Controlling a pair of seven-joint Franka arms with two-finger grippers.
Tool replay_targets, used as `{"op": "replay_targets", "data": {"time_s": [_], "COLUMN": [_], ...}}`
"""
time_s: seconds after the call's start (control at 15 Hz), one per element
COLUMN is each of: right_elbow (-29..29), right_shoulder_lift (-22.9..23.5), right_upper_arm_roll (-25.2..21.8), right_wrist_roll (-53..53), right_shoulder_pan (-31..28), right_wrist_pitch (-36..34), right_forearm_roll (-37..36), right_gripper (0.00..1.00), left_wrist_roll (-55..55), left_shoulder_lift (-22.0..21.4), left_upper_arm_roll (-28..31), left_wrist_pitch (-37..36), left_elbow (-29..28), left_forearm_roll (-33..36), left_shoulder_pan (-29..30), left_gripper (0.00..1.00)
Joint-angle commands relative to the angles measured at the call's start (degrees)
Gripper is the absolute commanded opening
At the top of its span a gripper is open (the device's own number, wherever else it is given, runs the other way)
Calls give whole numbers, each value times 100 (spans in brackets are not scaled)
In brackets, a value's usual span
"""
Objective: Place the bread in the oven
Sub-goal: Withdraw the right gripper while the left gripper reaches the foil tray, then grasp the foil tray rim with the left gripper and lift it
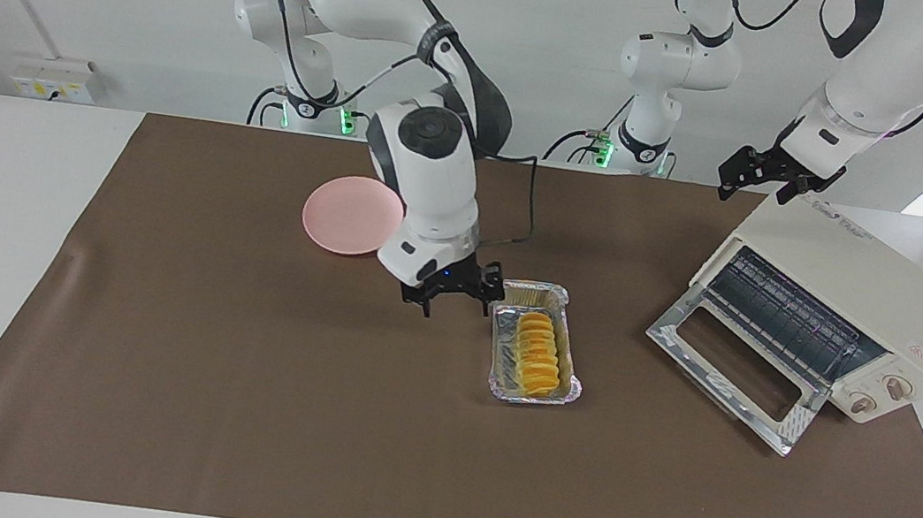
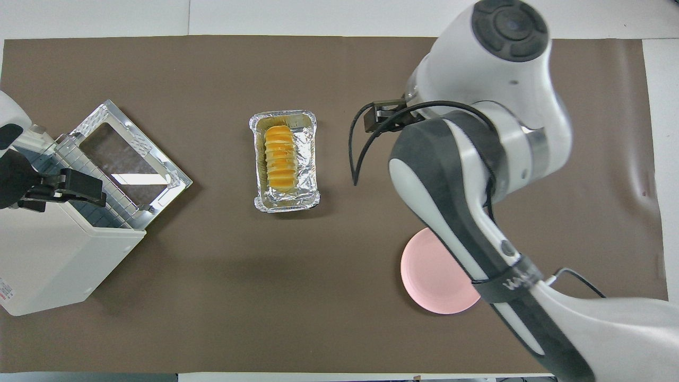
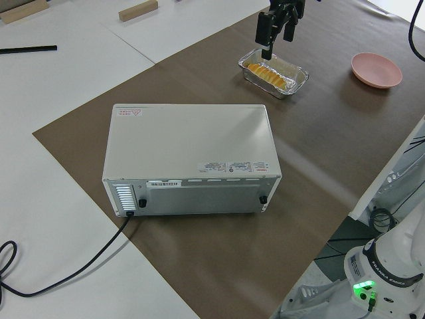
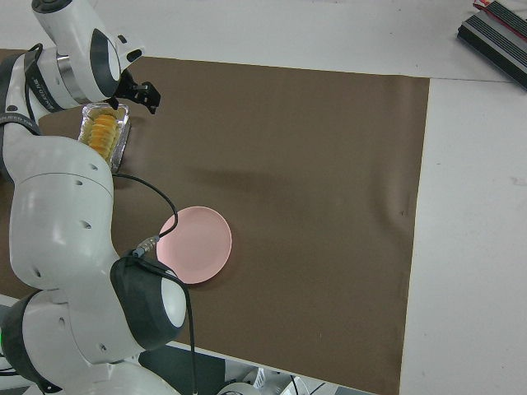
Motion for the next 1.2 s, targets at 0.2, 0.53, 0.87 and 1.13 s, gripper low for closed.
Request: {"op": "replay_targets", "data": {"time_s": [0.2, 0.53, 0.87, 1.13], "right_elbow": [-652, -1688, -1893, -1814], "right_shoulder_lift": [-1138, -1763, -1835, -1799], "right_upper_arm_roll": [66, 58, 58, 58], "right_wrist_roll": [-727, -1124, -1265, -1291], "right_shoulder_pan": [-1227, -1791, -1985, -1985], "right_wrist_pitch": [-1105, -978, -721, -721], "right_forearm_roll": [-36, -307, -405, -572], "right_gripper": [100, 100, 100, 100], "left_wrist_roll": [-418, -1640, -1719, -2238], "left_shoulder_lift": [1020, 2799, 3255, 3643], "left_upper_arm_roll": [-89, -28, -28, -28], "left_wrist_pitch": [514, 1237, 2516, 2877], "left_elbow": [958, 2116, 1438, 1368], "left_forearm_roll": [-130, -25, 28, 301], "left_shoulder_pan": [-1107, -2313, -2761, -2964], "left_gripper": [100, 100, 100, 100]}}
